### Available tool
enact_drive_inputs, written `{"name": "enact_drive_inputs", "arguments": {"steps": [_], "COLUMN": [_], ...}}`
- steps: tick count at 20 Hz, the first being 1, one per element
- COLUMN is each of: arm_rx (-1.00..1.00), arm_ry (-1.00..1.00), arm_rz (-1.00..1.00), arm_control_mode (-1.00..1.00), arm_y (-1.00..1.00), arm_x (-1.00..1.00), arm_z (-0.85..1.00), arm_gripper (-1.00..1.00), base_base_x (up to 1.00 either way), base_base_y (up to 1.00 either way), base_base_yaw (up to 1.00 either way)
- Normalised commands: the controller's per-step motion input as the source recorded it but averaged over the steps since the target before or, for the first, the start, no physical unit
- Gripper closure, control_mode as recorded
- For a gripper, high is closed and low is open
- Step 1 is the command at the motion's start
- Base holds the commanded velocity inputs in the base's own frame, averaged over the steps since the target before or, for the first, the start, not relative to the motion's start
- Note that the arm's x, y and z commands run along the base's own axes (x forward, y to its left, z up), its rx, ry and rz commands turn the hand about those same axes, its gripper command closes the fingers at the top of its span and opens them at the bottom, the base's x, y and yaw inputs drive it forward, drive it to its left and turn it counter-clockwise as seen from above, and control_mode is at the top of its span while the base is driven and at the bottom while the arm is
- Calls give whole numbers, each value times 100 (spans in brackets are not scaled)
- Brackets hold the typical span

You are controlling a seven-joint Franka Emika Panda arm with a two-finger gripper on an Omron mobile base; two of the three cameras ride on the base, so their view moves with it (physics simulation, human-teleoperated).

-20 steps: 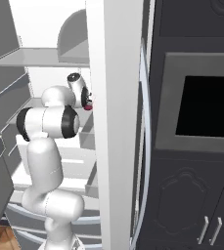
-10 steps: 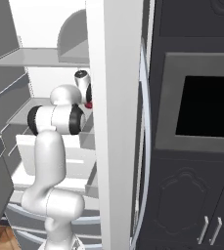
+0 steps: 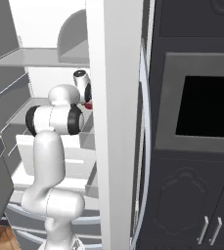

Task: Pick the pear and banana from the fridge and place them on the plate next to the blender to make a fruit smoothie.

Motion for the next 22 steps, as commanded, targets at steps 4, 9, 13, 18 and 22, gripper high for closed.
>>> {"name": "enact_drive_inputs", "arguments": {"steps": [4,9,13,18,22], "arm_rx": [-1,0,0,0,4], "arm_ry": [0,-11,-20,-8,0], "arm_rz": [0,0,0,0,0], "arm_control_mode": [-100,-100,-100,-100,-100], "arm_y": [0,0,0,2,2], "arm_x": [-24,-41,-88,-100,-100], "arm_z": [-61,-21,0,2,37], "arm_gripper": [100,100,100,100,100], "base_base_x": [0,0,0,0,0], "base_base_y": [0,0,0,0,0], "base_base_yaw": [0,0,0,0,0]}}
